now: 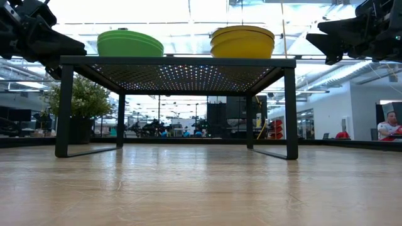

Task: Pick & Place Mini bowls
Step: Return to Home Position

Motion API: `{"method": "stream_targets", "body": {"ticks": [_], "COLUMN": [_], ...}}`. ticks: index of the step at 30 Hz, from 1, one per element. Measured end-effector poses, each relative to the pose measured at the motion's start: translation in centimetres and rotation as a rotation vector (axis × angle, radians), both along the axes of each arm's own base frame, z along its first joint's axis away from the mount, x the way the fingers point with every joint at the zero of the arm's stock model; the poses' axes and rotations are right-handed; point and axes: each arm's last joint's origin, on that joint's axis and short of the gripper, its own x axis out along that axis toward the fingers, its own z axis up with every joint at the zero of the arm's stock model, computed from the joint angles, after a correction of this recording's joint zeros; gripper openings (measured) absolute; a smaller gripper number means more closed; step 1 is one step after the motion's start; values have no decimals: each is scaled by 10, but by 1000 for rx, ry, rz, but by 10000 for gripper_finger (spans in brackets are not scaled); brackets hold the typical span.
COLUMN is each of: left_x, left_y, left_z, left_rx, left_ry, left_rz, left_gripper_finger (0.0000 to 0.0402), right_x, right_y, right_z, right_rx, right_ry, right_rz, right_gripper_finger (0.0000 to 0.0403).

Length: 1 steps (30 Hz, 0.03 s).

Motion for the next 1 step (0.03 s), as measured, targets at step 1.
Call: {"method": "stream_targets", "body": {"ticks": [1], "left_x": [0], "left_y": [0], "left_z": [0], "left_rx": [0], "left_ry": [0], "left_rz": [0], "left_gripper_finger": [74], "right_x": [0], "right_y": [0], "right_z": [0], "right_rx": [0], "right_ry": [0], "right_rz": [0], "right_gripper_finger": [217]}}
